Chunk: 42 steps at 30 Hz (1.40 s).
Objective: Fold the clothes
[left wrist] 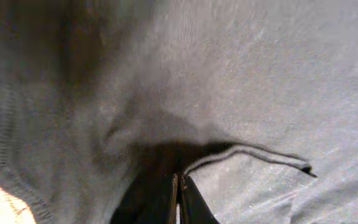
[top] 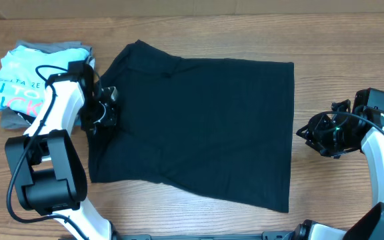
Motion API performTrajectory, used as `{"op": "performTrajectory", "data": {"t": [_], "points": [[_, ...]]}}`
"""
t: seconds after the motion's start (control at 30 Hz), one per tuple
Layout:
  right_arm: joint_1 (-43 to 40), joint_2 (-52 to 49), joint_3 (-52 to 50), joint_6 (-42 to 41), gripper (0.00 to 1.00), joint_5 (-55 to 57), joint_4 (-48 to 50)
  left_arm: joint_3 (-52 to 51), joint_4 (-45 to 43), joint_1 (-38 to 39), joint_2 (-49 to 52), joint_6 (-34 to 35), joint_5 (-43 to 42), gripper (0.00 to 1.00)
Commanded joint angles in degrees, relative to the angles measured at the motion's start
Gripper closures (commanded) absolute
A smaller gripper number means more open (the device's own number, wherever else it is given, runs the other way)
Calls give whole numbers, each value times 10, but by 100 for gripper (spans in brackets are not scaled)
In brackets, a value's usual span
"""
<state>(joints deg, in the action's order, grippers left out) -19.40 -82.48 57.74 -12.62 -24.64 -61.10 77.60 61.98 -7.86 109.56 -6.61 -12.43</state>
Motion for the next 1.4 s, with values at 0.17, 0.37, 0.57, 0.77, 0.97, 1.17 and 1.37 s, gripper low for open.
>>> {"op": "performTrajectory", "data": {"t": [0.17, 0.37, 0.57, 0.77, 0.97, 1.17, 1.37], "points": [[2, 10, 11, -115, 52, 124, -65, 103, 52, 3, 1, -15, -20, 96], [2, 10, -11, -120, 51, 145, -117, 150, 85, 3, 1, -24, -5, 96], [2, 10, -98, -132, 59, 66, -105, 161, 98, 3, 2, -24, -5, 96], [23, 10, -160, -162, 58, 39, -80, 161, 98, 3, 2, -24, -5, 96], [58, 10, -226, -200, 57, 42, -36, 161, 98, 3, 2, -26, -5, 96], [61, 10, -237, -200, 57, 55, -44, 161, 97, 3, 2, -26, -5, 96], [96, 10, -270, -214, 54, 57, -26, 161, 93, 3, 2, -26, -4, 96]]}}
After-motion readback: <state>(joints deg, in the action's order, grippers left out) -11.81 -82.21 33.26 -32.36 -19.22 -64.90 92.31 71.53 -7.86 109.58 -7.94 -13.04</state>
